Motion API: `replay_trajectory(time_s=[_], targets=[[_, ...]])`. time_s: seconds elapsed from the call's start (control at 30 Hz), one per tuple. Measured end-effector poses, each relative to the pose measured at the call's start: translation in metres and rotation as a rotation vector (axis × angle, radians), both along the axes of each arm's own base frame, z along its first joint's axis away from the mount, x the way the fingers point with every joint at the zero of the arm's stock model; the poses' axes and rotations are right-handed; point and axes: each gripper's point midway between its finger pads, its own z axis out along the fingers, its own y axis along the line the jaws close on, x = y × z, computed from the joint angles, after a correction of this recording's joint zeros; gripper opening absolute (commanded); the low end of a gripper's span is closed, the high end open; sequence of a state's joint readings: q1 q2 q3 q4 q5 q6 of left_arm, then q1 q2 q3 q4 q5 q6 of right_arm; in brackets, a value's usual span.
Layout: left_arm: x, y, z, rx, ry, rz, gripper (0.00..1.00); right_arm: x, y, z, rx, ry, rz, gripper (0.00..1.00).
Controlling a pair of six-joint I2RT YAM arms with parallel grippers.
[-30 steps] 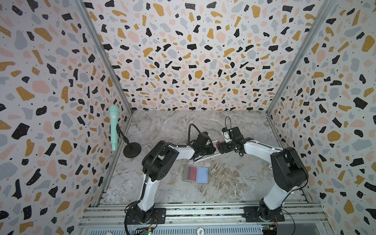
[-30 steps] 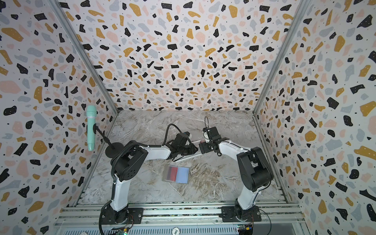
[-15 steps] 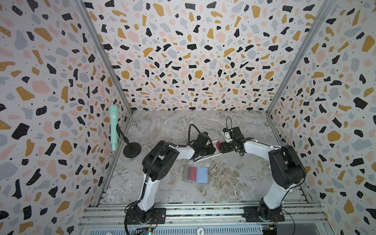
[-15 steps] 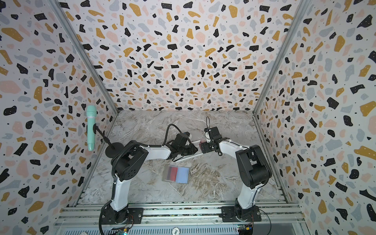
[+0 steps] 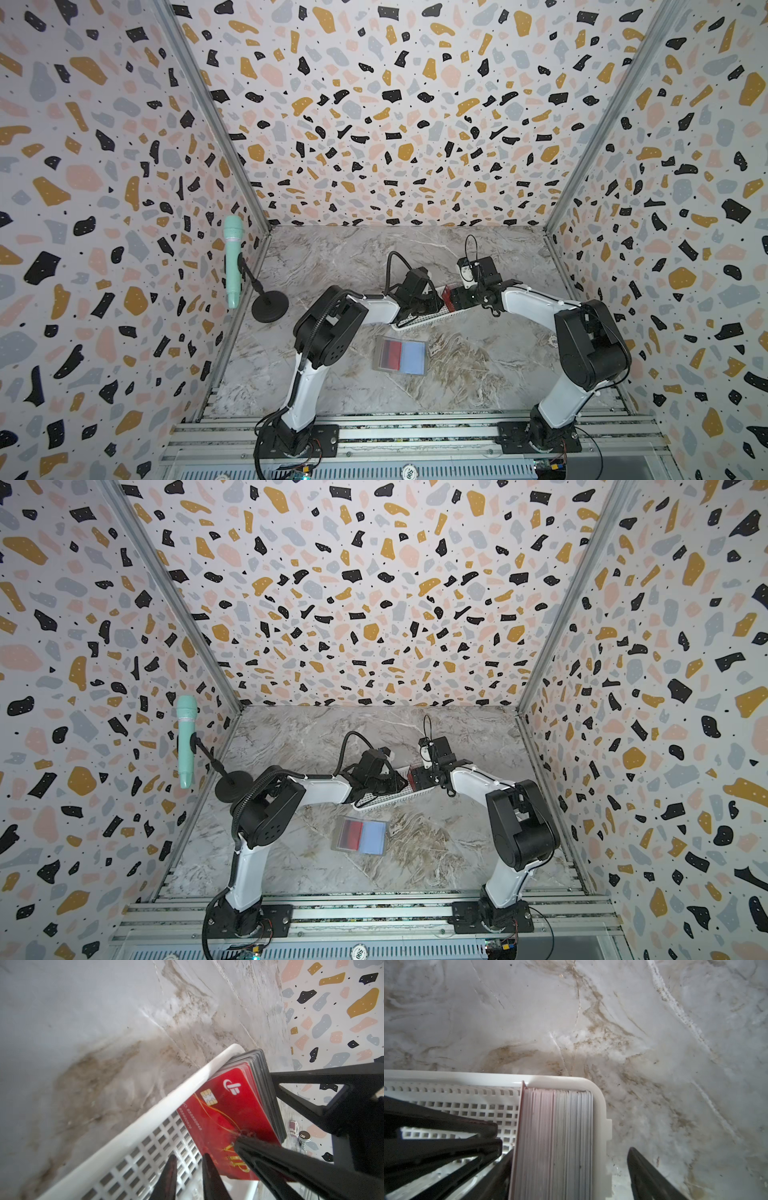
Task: Insert credit cards into a card holder
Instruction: Pick up the credit card from the storage box.
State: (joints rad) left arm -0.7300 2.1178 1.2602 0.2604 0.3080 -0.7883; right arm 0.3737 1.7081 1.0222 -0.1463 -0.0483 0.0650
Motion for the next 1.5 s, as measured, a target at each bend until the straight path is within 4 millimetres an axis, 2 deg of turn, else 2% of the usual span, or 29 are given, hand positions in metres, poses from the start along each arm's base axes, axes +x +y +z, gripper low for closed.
replay_trajectory(time_s=[0.13,0.5,0.8,1.1,1.27,1.5], targets=[[0.001,-0.003,-0.006,-0.005,0.013,-0.002,0.25,0.0,0.0,0.0,0.0,0.0,-0.001,0.81],[0.004,-0.013,-0.004,-0.029,0.016,-0.014,0.25,0.0,0.0,0.002,0.001,-0.001,-0.001,0.81],[0.007,-0.018,-0.006,-0.04,0.024,-0.013,0.25,-0.003,0.002,0.018,0.007,-0.031,0.004,0.8],[0.007,-0.02,-0.006,-0.045,0.029,-0.016,0.25,-0.013,0.017,0.041,0.018,-0.075,0.033,0.52],[0.007,-0.02,-0.006,-0.046,0.03,-0.017,0.25,-0.016,0.021,0.041,0.018,-0.07,0.037,0.39],[0.007,-0.02,-0.006,-0.046,0.03,-0.016,0.25,-0.016,0.021,0.04,0.015,-0.068,0.028,0.27]])
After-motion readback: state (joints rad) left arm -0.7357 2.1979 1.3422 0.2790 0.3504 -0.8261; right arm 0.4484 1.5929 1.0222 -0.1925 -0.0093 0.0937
